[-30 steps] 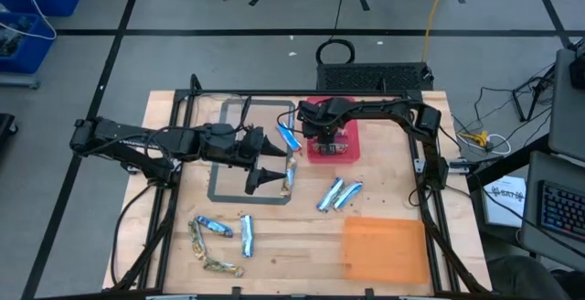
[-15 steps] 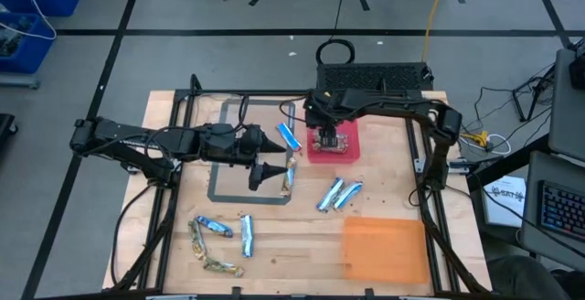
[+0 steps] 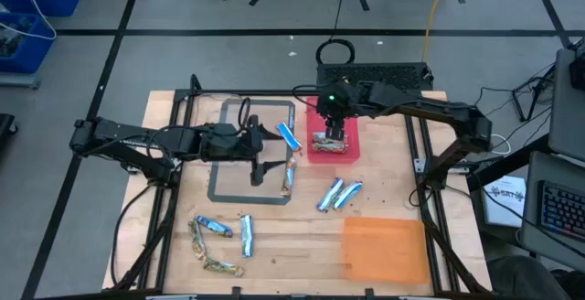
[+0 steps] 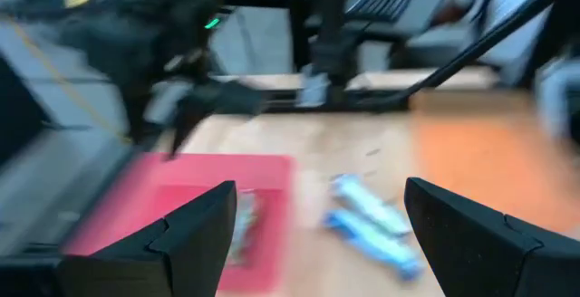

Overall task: Pick and place Granola Bars by type
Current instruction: Put the red granola bar into the red bin

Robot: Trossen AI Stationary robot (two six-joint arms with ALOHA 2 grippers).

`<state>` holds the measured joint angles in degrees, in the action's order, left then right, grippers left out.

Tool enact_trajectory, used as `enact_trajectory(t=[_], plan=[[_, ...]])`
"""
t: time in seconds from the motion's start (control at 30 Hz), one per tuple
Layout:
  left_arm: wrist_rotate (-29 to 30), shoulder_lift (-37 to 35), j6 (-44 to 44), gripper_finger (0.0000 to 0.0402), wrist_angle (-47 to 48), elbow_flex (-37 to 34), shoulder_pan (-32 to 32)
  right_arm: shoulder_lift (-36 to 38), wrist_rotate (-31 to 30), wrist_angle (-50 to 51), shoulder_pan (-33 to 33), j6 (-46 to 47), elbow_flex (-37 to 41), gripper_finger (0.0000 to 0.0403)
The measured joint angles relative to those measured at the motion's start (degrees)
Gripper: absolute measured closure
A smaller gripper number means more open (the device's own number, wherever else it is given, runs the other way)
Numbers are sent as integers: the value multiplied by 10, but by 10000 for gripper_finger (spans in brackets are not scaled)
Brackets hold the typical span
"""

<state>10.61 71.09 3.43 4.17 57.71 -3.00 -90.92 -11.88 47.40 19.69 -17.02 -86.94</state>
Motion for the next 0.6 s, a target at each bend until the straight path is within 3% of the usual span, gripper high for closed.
enact_trajectory(t=[0.3, 0.6], plan=[[11, 0, 158, 78, 84, 0, 74, 69, 1, -4, -45, 105, 0, 200], [30, 0, 274, 78, 121, 0, 136, 80, 1, -10, -106, 158, 0, 173]])
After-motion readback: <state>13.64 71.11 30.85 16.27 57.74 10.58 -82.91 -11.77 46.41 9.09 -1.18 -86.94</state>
